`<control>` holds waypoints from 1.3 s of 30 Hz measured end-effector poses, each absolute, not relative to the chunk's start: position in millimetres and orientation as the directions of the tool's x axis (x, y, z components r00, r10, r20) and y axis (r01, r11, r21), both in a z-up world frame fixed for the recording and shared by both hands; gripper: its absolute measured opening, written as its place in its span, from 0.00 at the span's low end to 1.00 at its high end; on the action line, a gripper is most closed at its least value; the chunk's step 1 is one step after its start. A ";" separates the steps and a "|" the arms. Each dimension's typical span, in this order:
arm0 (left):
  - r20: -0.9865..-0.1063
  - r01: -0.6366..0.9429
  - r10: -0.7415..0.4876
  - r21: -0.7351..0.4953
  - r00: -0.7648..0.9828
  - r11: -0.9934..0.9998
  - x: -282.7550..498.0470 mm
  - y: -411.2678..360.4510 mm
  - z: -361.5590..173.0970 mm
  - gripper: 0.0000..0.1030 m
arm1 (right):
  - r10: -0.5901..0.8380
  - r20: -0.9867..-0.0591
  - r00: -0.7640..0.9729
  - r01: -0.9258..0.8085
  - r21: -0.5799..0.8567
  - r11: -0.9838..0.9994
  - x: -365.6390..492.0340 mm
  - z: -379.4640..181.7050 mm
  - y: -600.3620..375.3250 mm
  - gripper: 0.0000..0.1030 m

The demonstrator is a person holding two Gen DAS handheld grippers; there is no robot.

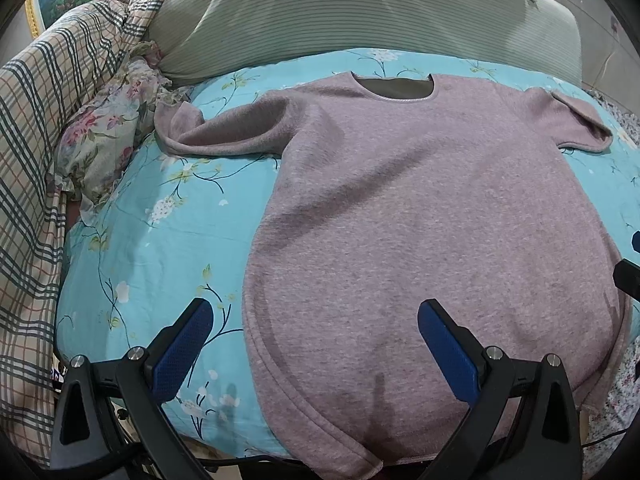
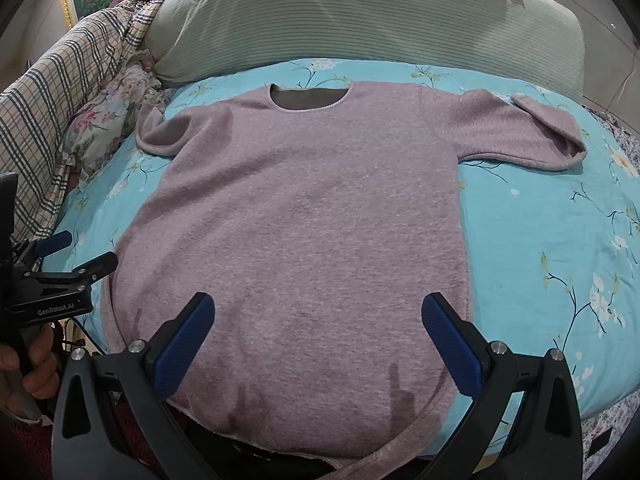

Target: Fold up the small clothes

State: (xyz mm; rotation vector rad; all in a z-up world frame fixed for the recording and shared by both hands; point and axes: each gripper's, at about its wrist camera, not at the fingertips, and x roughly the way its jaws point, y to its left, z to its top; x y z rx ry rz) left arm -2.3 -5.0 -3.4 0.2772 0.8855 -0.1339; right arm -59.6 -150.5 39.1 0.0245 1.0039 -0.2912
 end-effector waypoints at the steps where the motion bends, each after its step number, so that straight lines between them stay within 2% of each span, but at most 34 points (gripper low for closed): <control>1: -0.780 0.229 -0.002 0.182 0.626 0.956 -2.2 -5.2 -3.5 1.00 | -0.229 -0.833 0.503 0.250 -0.113 0.962 -59.9 39.0 -150.1 1.00; 27: -0.778 0.242 -0.013 0.179 0.628 0.954 1.5 -6.2 -1.1 1.00 | -0.193 -0.826 0.530 0.222 -0.084 0.971 -58.3 45.0 -150.0 1.00; 35: -0.759 0.237 -0.010 0.192 0.651 0.952 6.6 -8.4 -5.4 1.00 | -0.146 -0.840 0.523 0.247 -0.015 0.969 -54.3 38.6 -164.7 0.99; 39: -0.763 0.246 -0.030 0.171 0.646 0.954 13.1 -7.4 -7.4 1.00 | -0.199 -0.824 0.531 0.275 -0.054 0.960 -50.1 44.7 -178.0 0.97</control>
